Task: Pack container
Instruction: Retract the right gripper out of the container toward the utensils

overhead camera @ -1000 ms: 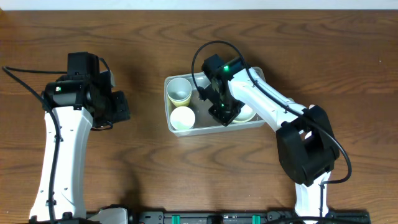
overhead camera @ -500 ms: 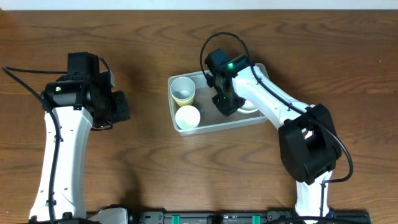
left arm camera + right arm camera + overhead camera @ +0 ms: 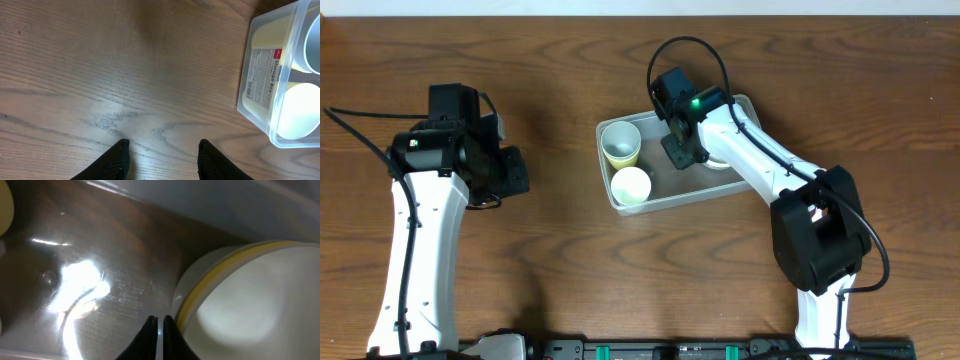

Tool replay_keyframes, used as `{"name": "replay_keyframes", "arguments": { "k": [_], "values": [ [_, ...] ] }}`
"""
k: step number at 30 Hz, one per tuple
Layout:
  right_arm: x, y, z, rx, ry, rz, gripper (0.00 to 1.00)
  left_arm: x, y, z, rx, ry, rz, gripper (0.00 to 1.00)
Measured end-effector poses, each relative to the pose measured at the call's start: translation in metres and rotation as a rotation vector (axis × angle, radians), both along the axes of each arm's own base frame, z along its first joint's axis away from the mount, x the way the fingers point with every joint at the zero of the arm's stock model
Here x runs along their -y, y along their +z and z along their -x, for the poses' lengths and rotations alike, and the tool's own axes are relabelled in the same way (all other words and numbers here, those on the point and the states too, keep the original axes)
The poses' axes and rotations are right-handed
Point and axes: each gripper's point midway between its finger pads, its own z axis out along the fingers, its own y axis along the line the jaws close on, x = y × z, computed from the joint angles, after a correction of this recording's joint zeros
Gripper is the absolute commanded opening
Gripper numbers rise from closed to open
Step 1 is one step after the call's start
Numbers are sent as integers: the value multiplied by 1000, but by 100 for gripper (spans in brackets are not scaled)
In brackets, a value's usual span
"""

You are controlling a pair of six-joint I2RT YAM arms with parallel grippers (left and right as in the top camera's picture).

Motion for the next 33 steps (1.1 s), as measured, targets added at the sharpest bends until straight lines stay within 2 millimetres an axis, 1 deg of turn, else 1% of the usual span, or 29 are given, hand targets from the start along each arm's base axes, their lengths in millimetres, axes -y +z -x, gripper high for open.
{"name": "replay_keyframes", "arguments": {
  "k": [5,7,8,10,12,14,16,17,18,20,21,23,25,27,33],
  "values": [
    [2,1,-1,8,-35,1,5,0,0,0,0,0,0,45],
    [2,7,-2,19,-57,-10,7,0,0,0,0,0,0,45],
    [3,13,-4,31,-70,-21,8,0,0,0,0,0,0,45],
    [8,34,-9,74,-105,-50,11,0,0,0,-1,0,0,45],
    [21,67,-18,142,-158,-94,12,0,0,1,-3,0,1,45],
    [47,110,-27,227,-236,-144,14,0,0,1,-4,0,1,45],
    [82,148,-31,293,-323,-175,15,0,0,1,-4,0,1,45],
    [100,160,-29,307,-364,-180,15,0,0,1,-4,0,1,45],
    [120,169,-24,306,-410,-179,15,0,0,1,-4,0,0,45],
    [147,169,-14,265,-469,-168,15,0,0,1,-3,0,0,45],
    [159,164,-7,227,-496,-161,15,0,0,1,-3,0,1,45],
    [171,150,-1,165,-525,-145,15,0,0,0,-1,0,0,45],
    [178,131,4,99,-544,-133,15,0,0,0,-1,0,0,45],
    [181,115,6,54,-555,-126,15,0,0,0,-1,0,0,45],
    [181,72,16,-75,-562,-95,15,0,0,1,-2,0,0,45]
  ]
}}
